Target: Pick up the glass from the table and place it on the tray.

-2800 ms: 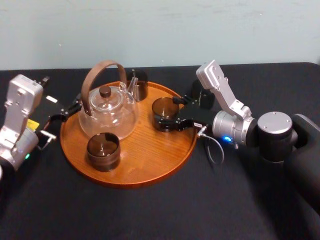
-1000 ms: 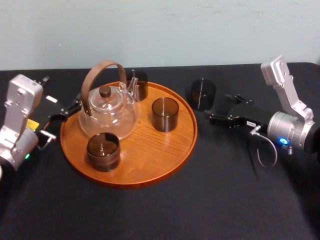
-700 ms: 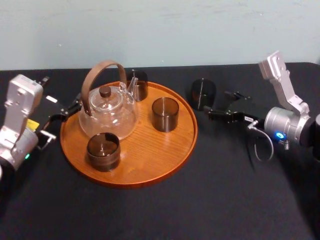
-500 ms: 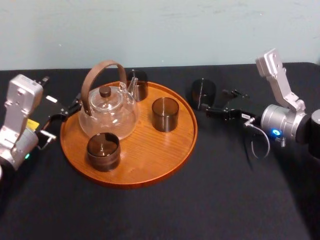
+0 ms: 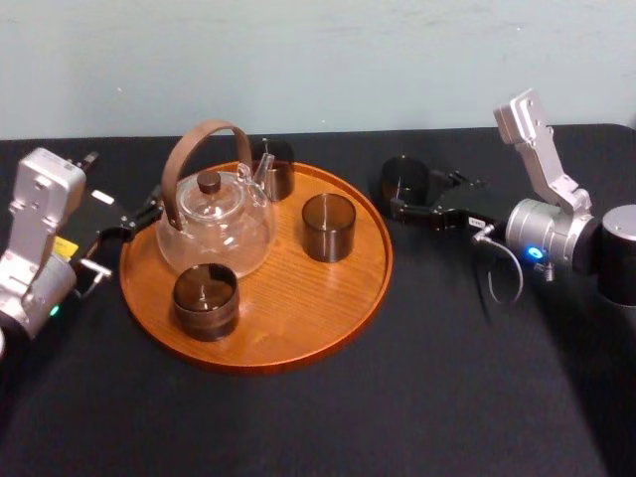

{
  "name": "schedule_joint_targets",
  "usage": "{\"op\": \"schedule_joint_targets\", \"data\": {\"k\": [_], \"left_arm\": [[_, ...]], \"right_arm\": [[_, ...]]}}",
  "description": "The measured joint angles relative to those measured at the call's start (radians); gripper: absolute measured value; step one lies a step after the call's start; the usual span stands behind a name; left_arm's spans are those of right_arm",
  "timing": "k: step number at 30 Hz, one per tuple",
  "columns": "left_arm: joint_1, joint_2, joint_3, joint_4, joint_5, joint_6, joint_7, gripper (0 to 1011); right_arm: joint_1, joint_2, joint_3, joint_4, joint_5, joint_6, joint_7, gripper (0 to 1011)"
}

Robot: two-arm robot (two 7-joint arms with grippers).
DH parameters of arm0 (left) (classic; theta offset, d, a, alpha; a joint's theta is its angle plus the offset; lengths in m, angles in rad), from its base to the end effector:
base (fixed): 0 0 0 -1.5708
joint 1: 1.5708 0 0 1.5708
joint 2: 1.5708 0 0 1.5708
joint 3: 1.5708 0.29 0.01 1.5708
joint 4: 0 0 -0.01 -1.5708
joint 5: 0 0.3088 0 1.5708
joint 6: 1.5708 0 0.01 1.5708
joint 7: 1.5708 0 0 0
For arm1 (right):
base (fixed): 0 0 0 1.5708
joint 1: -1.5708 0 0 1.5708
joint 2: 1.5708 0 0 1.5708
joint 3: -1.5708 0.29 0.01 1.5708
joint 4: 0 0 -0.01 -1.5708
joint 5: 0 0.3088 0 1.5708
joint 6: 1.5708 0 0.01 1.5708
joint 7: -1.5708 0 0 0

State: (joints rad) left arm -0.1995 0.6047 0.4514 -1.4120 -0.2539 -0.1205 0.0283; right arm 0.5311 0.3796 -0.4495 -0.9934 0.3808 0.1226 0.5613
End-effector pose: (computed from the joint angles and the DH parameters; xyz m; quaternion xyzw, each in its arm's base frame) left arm 0.3581 0.0827 -0.3023 0.1415 -0.1325 0.5799 0.7913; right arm 0.4551 -0.0656 -0.2933 -0.1469 0.0793 -0.4142 0.8948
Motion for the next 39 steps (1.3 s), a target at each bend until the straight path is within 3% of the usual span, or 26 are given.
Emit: {"op": "schedule_joint_targets", "data": {"k": [20, 39], "left_arm": [[0.0, 0.0, 0.0, 0.0, 0.0, 0.0, 0.0, 1001], [0.0, 0.0, 0.0, 0.0, 0.0, 0.0, 0.0, 1001]], "right_arm": [[0.065, -0.057, 0.003, 0.116, -0.03, -0.036, 0.007, 1002], [0.077, -0.071, 0.021, 0.15, -0.043, -0.04, 0.004, 1002]]}}
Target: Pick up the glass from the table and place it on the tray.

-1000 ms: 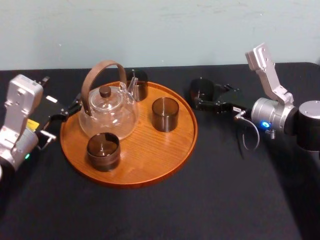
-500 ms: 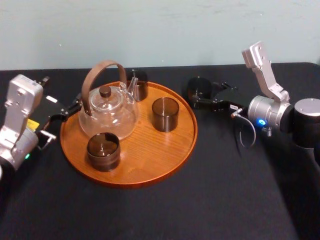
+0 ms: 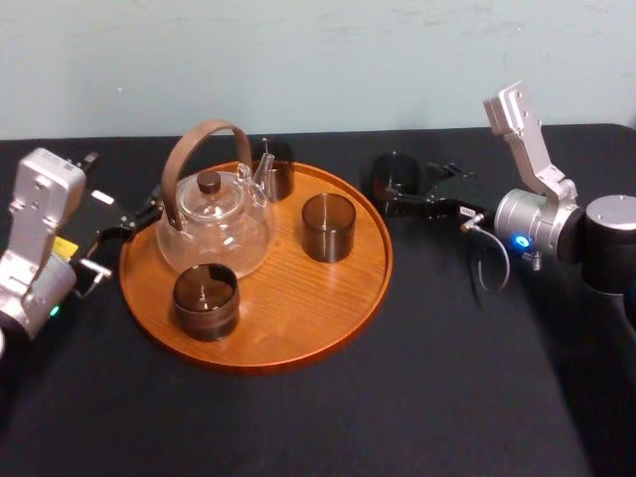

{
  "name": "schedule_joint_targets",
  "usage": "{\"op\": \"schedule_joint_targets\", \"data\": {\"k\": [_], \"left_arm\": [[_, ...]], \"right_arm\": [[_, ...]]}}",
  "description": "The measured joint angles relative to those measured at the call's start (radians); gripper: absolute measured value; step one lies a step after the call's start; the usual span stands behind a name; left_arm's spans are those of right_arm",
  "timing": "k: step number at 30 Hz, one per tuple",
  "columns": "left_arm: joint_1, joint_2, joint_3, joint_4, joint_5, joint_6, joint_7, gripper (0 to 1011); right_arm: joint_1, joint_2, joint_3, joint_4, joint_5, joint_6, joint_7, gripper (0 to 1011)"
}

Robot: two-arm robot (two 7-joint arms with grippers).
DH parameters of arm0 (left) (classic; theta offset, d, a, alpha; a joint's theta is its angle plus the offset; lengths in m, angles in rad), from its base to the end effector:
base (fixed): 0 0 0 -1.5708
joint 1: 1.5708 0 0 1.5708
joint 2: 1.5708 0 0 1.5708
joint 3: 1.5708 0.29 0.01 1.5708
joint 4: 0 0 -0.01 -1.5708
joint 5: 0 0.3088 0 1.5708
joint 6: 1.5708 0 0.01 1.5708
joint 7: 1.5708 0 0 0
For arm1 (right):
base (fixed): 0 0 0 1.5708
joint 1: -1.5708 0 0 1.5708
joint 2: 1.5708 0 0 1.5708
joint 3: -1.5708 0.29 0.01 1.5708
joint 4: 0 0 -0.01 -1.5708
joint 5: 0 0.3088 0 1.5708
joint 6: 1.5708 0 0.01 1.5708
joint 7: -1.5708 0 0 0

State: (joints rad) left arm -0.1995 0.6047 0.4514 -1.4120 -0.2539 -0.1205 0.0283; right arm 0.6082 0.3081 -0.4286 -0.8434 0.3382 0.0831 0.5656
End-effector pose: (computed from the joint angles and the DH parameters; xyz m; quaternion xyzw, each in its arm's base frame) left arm 0.3581 0.0827 -0.3023 0.1415 -0.1325 0.5799 0.7913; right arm 0.4748 -0.0590 -0.2987 -0.1426 0.0836 -0.4284 0.8883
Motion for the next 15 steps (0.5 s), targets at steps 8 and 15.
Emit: {"op": "schedule_joint_targets", "data": {"k": [8, 15], "left_arm": [[0.0, 0.0, 0.0, 0.0, 0.0, 0.0, 0.0, 1001], [0.0, 0.0, 0.0, 0.0, 0.0, 0.0, 0.0, 1001]], "right_arm": [[0.013, -0.013, 0.007, 0.027, -0.006, -0.002, -0.007, 1002], [0.028, -0.024, 0.009, 0.054, -0.012, -0.01, 0.0, 1002]]}}
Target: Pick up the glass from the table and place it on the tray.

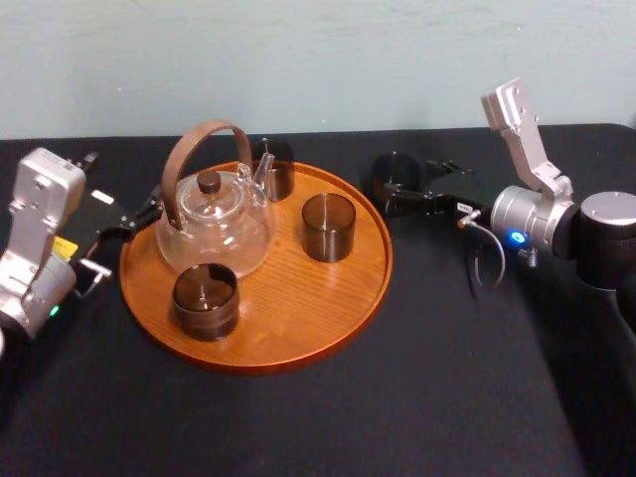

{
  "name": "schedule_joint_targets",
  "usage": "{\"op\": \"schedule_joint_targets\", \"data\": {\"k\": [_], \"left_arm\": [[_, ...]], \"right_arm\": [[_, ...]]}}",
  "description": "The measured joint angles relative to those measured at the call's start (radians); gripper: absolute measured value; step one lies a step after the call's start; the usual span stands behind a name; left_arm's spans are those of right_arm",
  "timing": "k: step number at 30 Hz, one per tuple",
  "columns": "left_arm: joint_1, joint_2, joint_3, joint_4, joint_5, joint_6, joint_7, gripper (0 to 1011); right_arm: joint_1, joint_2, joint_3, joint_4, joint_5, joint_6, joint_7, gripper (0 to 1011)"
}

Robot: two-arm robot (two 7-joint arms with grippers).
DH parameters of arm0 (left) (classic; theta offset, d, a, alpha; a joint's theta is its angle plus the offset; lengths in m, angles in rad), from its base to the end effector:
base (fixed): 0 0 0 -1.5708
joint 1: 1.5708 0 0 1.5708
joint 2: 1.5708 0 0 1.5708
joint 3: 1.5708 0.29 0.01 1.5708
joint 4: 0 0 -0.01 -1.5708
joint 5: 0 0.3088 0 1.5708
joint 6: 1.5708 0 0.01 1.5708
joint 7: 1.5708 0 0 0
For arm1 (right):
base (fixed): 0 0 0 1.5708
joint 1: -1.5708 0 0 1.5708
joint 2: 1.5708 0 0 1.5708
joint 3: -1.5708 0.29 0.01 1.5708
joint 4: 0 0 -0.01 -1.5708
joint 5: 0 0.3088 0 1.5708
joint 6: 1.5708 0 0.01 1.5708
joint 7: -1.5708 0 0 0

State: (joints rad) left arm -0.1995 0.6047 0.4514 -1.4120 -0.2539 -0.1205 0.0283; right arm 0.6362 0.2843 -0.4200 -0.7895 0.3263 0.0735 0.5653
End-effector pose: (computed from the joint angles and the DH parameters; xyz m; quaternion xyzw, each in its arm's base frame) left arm 0.3581 0.0827 -0.3023 0.1415 -0.1325 0.5799 0.7913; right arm 0.4813 -0.0567 -0.3001 -0.1415 0.0881 -0.4339 0.8854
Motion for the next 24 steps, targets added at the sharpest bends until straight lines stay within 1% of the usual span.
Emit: {"op": "schedule_joint_targets", "data": {"k": [11, 16, 17, 24], "left_arm": [[0.0, 0.0, 0.0, 0.0, 0.0, 0.0, 0.0, 1001], [0.0, 0.0, 0.0, 0.0, 0.0, 0.0, 0.0, 1001], [0.0, 0.0, 0.0, 0.0, 0.0, 0.0, 0.0, 1001], [0.0, 0.0, 0.0, 0.0, 0.0, 0.0, 0.0, 1002]], "right_arm": [[0.033, -0.023, -0.001, 0.062, -0.016, -0.019, 0.011, 1002], [0.061, -0.042, -0.001, 0.114, -0.026, -0.035, 0.019, 1002], [0.061, -0.042, -0.001, 0.114, -0.026, -0.035, 0.019, 1002], [0.094, -0.064, 0.003, 0.176, -0.04, -0.056, 0.029, 1002]]}}
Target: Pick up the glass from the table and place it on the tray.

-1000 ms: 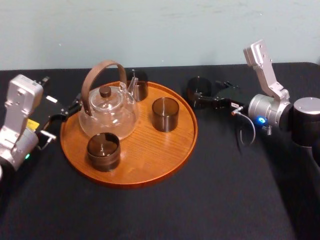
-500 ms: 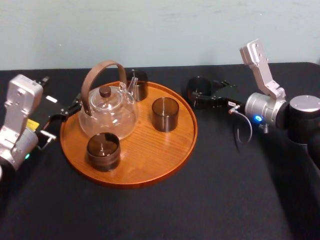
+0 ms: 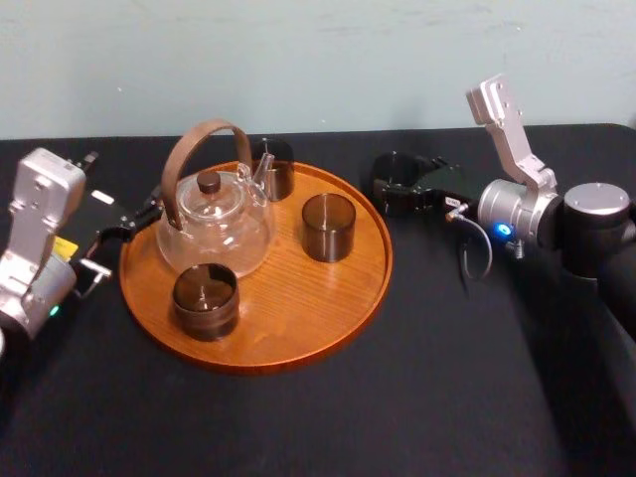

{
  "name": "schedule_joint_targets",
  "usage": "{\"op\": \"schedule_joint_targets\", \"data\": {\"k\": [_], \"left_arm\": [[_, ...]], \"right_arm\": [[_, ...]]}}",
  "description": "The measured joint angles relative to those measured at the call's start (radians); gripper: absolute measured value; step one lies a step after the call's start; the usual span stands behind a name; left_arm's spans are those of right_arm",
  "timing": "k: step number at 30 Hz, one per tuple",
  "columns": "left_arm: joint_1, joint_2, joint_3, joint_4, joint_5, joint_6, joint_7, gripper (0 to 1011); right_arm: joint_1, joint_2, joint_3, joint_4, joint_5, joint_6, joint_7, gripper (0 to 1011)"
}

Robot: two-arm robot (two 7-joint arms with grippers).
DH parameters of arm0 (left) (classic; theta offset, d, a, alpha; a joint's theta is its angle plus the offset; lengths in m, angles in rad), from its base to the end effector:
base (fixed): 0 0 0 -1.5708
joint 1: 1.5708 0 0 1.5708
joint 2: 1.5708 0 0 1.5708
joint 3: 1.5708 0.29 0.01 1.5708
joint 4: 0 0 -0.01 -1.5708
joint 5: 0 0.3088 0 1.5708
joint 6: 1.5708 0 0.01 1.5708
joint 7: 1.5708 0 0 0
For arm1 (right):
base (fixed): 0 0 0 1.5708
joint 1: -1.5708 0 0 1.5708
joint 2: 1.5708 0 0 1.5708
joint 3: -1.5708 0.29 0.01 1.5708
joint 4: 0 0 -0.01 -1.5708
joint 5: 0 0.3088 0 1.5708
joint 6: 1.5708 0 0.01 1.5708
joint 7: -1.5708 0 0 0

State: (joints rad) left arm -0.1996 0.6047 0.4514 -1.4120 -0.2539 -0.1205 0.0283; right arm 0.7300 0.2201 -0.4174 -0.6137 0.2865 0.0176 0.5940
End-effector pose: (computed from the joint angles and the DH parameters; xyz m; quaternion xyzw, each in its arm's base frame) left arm 0.3581 0.0827 -0.3022 0.1415 -0.1325 0.5799 0.7913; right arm 0.4993 -0.0482 -0.3040 -0.1452 0.0906 -0.4299 0.8865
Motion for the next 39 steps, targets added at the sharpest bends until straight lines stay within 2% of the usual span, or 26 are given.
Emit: {"op": "schedule_joint_targets", "data": {"k": [6, 20, 27, 39], "left_arm": [[0.0, 0.0, 0.0, 0.0, 0.0, 0.0, 0.0, 1001], [0.0, 0.0, 0.0, 0.0, 0.0, 0.0, 0.0, 1001], [0.0, 0.0, 0.0, 0.0, 0.0, 0.0, 0.0, 1001], [0.0, 0.0, 0.0, 0.0, 0.0, 0.0, 0.0, 1002]], "right_arm": [[0.013, -0.012, 0.003, 0.024, -0.012, -0.01, 0.007, 1002], [0.013, -0.012, 0.002, 0.022, -0.019, -0.012, 0.005, 1002], [0.012, -0.012, 0.003, 0.022, -0.017, -0.011, 0.005, 903], [0.012, -0.012, 0.003, 0.021, -0.015, -0.011, 0.005, 903]]}}
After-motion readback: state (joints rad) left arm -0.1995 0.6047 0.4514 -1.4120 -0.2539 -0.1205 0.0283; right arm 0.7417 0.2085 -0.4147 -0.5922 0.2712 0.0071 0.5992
